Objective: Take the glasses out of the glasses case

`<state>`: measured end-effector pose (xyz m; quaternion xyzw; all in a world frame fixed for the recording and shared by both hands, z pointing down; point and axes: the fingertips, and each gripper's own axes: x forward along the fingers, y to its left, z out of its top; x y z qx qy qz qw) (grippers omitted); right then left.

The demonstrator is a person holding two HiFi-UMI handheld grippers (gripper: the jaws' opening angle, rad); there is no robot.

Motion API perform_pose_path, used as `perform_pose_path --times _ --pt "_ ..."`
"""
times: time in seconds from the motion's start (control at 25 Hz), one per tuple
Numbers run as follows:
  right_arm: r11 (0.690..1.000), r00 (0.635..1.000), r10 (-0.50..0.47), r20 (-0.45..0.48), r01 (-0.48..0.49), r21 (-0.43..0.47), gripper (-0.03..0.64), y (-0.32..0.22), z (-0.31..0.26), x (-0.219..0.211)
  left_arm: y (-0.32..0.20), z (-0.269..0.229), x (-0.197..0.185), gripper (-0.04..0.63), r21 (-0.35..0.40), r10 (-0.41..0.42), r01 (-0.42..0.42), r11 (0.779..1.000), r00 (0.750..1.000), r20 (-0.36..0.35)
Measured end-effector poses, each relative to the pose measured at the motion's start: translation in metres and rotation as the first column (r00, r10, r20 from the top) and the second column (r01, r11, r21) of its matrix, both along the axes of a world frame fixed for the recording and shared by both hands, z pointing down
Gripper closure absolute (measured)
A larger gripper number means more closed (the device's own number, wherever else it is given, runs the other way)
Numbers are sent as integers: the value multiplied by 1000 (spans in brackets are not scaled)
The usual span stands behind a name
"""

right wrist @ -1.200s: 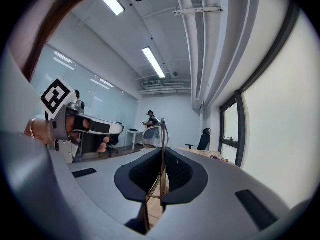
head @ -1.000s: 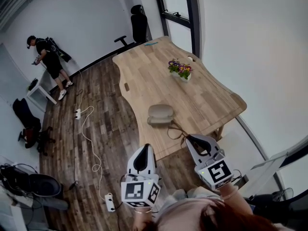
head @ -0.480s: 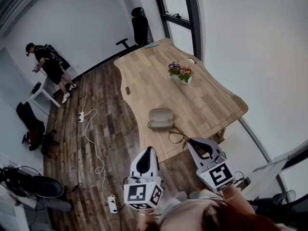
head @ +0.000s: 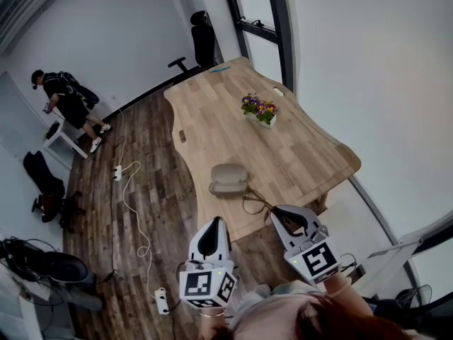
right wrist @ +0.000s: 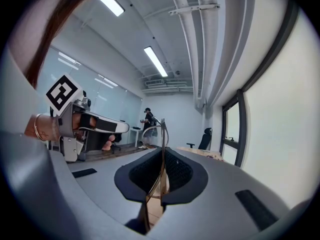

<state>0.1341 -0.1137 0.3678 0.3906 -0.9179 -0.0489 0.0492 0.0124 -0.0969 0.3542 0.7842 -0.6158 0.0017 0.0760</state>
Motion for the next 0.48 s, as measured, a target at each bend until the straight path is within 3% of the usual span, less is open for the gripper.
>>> perform_pose_path --times 0.48 --pt "1000 999 -23 32 24 -12 604 -8 3 14 -5 10 23 594 -35 0 0 999 1000 0"
